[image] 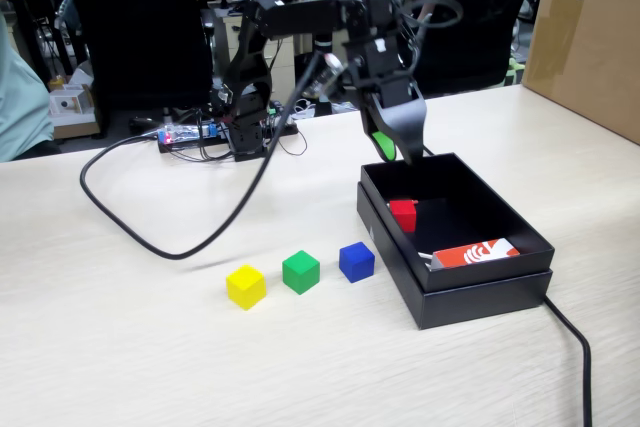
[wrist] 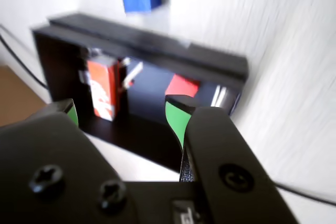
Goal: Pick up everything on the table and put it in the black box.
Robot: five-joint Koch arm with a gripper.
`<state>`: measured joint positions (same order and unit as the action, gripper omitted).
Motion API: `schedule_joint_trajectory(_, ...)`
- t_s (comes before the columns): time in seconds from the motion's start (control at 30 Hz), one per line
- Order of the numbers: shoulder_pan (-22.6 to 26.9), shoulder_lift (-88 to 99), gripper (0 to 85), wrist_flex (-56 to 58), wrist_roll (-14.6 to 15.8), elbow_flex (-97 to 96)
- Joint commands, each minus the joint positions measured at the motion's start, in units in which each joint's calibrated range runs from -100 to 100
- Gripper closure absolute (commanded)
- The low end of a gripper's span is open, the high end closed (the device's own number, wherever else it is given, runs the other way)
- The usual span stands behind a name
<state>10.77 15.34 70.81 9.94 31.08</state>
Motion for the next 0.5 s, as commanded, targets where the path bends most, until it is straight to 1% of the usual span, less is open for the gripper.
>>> schedule_joint_trajectory(0.0, -5.1, 9.6, 49.5, 0.2, -6.0, -0.2)
schedule_joint_trajectory(0.03, -9.7, 10.2, 49.3, 0.2, -9.8, -2.7)
schedule_joint_trajectory(0.07, -12.3, 8.1, 44.0, 0.2, -11.9, -3.9)
schedule_joint_trajectory(0.13, -14.4, 3.9, 42.6, 0.2, -13.5, -4.0)
schedule_joint_trajectory(0.27, -17.1, -6.7, 42.4, -0.1, -15.6, -1.5)
schedule_joint_trajectory(0.47, -18.7, -23.3, 42.6, -0.1, -16.2, 8.1)
